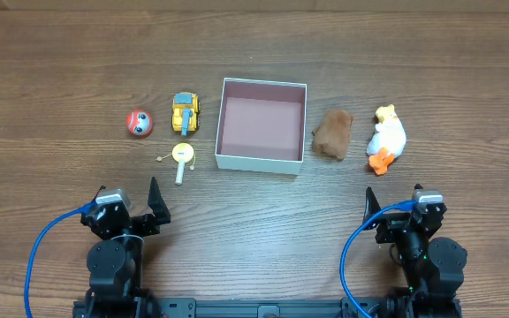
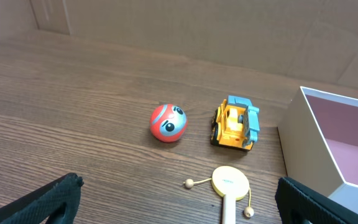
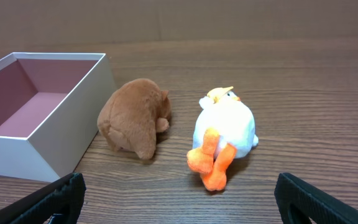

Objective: Pack container

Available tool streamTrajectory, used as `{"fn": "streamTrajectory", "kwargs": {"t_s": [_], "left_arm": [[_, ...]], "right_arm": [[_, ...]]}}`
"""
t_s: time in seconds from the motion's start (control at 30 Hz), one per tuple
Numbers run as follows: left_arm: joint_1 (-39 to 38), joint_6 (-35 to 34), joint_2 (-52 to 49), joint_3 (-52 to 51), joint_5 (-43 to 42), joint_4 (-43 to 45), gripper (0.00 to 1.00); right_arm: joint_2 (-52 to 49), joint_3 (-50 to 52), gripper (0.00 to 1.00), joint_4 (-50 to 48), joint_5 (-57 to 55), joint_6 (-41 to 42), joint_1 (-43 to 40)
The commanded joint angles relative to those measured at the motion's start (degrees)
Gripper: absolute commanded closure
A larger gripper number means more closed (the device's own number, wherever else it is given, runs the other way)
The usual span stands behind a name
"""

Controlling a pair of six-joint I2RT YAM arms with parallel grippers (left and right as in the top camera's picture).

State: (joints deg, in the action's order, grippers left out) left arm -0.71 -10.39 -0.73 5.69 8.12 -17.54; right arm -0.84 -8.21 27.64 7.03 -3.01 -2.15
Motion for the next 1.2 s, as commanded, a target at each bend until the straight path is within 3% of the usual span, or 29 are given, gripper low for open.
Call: {"fn": "streamTrajectory", "kwargs": {"t_s": [0.0,0.47,0.73,0.9,1.17], "left_arm": [[0.33,-0.57,0.48,-0.39,-0.85,0.28,0.0],[0.33,-0.59,0.48,-0.39,-1.77,0.28,0.0],[0.33,-4.02,0.48,-0.39,-7.78,0.39,0.0],[0.33,-5.11,0.17,1.88,-15.1,0.66,0.0],[0.33,-4.37,-14.12,15.56,-11.54,-7.82,0.0]], "right_arm": [[0.66,0.37,0.0,-0.07,-0.37,-0.04,0.17],[0.66,0.37,0.0,-0.13,-0.26,-0.02,0.17],[0.66,0.37,0.0,-5.29,23.89,4.42,0.17],[0.52,-0.61,0.0,-5.95,21.49,12.55,0.17],[-13.38,-15.56,0.0,3.91,16.96,14.91,0.17]]}}
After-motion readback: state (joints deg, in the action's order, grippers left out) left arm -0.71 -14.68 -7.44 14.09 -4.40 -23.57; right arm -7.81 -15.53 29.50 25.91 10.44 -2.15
